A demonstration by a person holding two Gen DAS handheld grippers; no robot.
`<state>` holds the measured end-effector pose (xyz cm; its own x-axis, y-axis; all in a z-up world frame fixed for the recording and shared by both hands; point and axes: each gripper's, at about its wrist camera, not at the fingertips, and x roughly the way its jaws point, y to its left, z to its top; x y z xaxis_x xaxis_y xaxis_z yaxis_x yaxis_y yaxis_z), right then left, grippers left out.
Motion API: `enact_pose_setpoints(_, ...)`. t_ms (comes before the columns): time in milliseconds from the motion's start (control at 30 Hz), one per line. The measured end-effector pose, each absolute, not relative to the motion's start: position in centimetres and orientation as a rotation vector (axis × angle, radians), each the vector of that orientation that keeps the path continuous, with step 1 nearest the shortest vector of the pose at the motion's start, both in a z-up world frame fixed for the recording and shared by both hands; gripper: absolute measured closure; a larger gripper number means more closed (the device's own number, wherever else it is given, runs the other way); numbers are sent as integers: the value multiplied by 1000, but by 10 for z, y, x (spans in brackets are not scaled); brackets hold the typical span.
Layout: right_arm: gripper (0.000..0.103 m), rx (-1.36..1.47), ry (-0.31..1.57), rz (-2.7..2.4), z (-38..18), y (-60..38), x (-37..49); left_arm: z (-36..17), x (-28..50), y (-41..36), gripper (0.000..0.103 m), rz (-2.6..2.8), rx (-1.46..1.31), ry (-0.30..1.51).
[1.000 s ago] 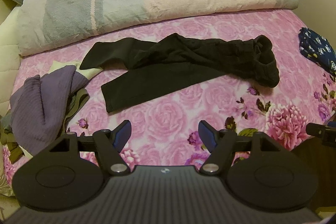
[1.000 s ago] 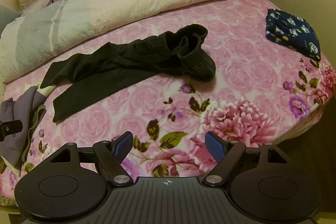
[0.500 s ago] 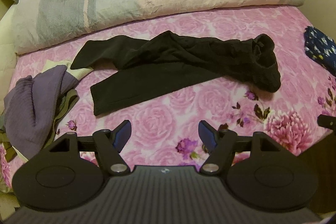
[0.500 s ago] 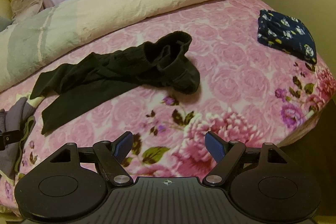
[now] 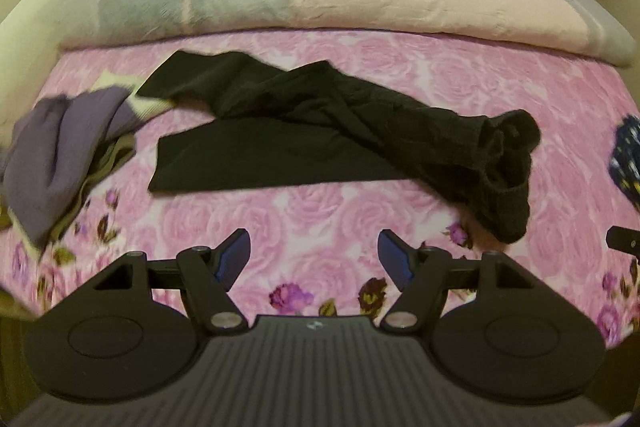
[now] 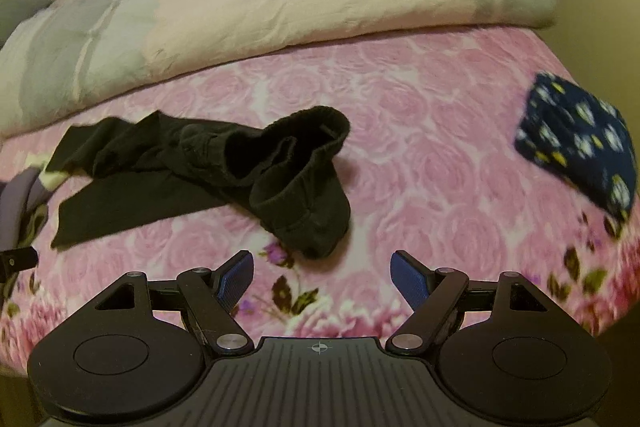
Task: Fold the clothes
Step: 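Move both tools over the spread trousers toward the legs and waistband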
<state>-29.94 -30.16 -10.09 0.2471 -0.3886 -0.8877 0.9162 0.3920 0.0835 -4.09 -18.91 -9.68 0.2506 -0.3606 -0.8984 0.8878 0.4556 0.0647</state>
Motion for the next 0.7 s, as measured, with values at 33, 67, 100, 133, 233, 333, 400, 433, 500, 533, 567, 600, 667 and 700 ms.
enact_pose_setpoints(33,25,689,931,-971,-104,-306,-299,-99,-42,-187,36,-911,653,975)
enact_pose_setpoints(67,24,679,944,-947,-108,-310,-298,-103,-43,-183,36,-880,647,987)
enact_pose_setpoints(100,25,671,954,-925,-112,-312,-296,-106,-44,-180,36,-852,645,997)
enact_pose_setpoints(133,25,665,964,-903,-117,-315,-295,-109,-44,-176,36,-828,645,1006)
enact_pose_setpoints(233,25,645,993,-862,-132,-320,-291,-116,-44,-167,36,-756,657,1032)
enact_pose_setpoints(333,24,634,1024,-837,-142,-322,-287,-118,-43,-162,36,-720,655,1046)
enact_pose_setpoints(400,25,634,1040,-819,-146,-325,-285,-119,-41,-159,36,-699,652,1053)
enact_pose_setpoints(433,25,632,1050,-810,-148,-326,-284,-119,-41,-158,36,-689,650,1057)
enact_pose_setpoints(500,24,626,1066,-792,-153,-324,-278,-119,-39,-158,36,-683,645,1059)
enact_pose_setpoints(533,25,623,1070,-786,-154,-324,-275,-119,-37,-159,36,-683,645,1060)
enact_pose_setpoints(567,24,620,1072,-781,-155,-323,-271,-120,-35,-160,36,-684,647,1061)
enact_pose_setpoints(600,24,617,1074,-776,-157,-322,-268,-121,-34,-160,36,-684,649,1063)
enact_pose_setpoints(667,24,612,1071,-776,-158,-319,-263,-128,-27,-165,36,-694,656,1065)
enact_pose_setpoints(700,25,609,1069,-779,-159,-318,-260,-132,-23,-167,36,-700,660,1066)
